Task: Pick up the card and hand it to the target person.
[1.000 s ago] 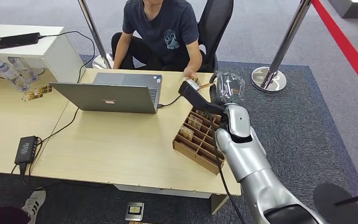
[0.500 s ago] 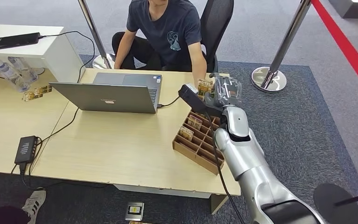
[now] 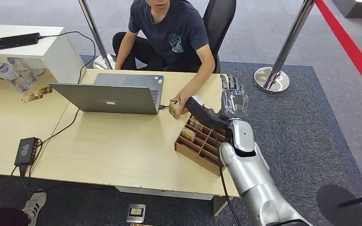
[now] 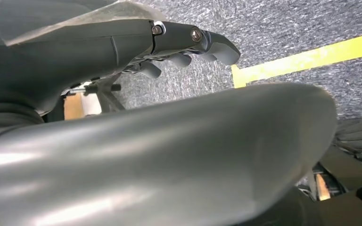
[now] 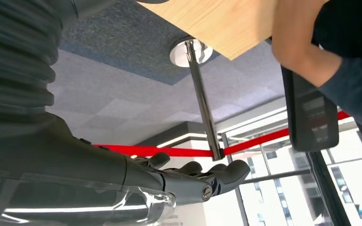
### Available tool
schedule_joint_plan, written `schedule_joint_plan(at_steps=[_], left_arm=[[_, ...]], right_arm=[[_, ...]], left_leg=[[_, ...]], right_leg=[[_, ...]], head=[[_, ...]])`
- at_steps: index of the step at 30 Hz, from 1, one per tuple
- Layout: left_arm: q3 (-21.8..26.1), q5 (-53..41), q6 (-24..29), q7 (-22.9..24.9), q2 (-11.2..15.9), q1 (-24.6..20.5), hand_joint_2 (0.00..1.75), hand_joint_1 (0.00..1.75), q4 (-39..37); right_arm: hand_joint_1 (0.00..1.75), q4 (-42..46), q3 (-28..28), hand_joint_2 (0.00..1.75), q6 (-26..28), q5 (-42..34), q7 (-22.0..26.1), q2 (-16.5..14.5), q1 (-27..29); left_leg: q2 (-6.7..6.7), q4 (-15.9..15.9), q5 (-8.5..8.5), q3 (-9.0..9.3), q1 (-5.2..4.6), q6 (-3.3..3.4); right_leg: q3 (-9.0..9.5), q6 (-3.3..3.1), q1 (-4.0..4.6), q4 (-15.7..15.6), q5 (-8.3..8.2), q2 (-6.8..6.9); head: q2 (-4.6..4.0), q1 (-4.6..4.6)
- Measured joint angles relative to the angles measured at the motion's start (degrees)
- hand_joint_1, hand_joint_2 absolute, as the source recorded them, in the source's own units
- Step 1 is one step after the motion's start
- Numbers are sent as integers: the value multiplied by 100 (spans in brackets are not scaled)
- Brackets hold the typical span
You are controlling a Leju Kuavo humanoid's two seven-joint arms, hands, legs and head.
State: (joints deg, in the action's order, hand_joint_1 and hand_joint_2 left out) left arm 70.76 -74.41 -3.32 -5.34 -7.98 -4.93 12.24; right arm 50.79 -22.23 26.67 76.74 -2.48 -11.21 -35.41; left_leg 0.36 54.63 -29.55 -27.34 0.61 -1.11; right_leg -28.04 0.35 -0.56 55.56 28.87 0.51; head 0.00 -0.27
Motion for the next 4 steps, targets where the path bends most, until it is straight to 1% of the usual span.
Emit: schedule_joint_plan(at_steps=[3,4], left_arm=[[21,102,32,-18,-8,28,0,0,0],[27,119,36,-17,-9,35,0,0,0]], right_arm=[[0,985,1,175,196,14,0,166,772],[0,1174,1,175,240,15,0,196,923]], left_leg=[[-4,0,-2,-5,1,0],[-4,-1,-3,-6,1,0]], right_leg=[[-2,1,0,-1,1,1],[-4,1,0,-1,1,0]], head=[[0,2],[0,1]])
